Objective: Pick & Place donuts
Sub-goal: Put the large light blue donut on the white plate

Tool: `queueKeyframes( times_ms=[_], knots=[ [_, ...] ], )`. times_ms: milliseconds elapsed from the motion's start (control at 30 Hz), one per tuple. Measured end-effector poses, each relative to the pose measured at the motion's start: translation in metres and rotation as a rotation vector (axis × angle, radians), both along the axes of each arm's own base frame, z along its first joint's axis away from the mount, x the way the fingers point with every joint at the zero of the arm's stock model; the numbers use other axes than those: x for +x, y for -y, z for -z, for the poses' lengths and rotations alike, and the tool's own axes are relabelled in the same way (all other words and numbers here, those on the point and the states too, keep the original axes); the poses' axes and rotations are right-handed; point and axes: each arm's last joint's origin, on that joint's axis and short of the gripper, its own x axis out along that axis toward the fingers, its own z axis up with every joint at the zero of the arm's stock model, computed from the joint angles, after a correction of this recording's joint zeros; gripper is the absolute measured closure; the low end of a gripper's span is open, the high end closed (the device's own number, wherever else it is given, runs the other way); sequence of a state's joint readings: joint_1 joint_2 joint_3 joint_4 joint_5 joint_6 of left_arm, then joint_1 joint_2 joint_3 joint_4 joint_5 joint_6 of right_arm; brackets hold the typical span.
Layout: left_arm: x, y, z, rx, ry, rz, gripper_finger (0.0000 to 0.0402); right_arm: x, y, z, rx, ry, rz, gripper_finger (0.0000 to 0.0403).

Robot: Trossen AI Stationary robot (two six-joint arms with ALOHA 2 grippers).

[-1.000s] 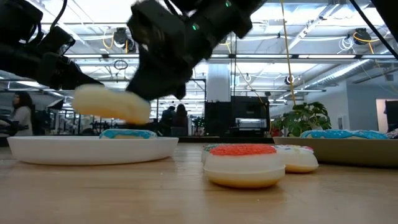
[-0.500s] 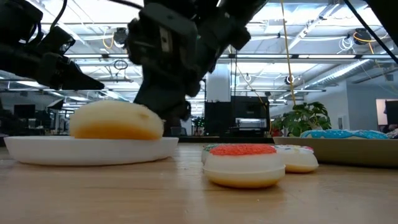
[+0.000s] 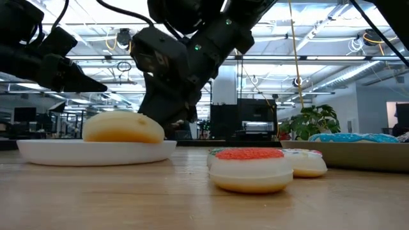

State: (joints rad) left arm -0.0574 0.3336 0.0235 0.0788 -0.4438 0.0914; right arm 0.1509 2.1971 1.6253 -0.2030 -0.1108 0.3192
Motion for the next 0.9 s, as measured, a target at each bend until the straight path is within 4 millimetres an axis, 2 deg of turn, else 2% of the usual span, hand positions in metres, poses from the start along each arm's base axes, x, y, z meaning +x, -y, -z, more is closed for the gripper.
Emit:
queueKeyframes(
  times_ms=[233,400,600,900],
  knots=[
    [0.000,0.000,0.000,-0.016,0.005,0.003,0.0371,0.000,0.010,0.001,-0.003,-0.023,0.044,0.0399],
    [0.000,0.004,0.004,-0.094,-0.023,0.128,0.0371,0.000,0.011,0.001,-0.022,-0.023,0.050,0.0397],
    [0.002,0.004,0.011,-0.197,-0.056,0.075,0.0371,0.000,0.011,0.001,-0.027,-0.021,0.043,0.0397],
    [0.007,0.003,0.033,-0.360,-0.206,-0.043,0.0371,0.000,0.011,0.001,-0.039,-0.011,0.028,0.0395]
  ],
)
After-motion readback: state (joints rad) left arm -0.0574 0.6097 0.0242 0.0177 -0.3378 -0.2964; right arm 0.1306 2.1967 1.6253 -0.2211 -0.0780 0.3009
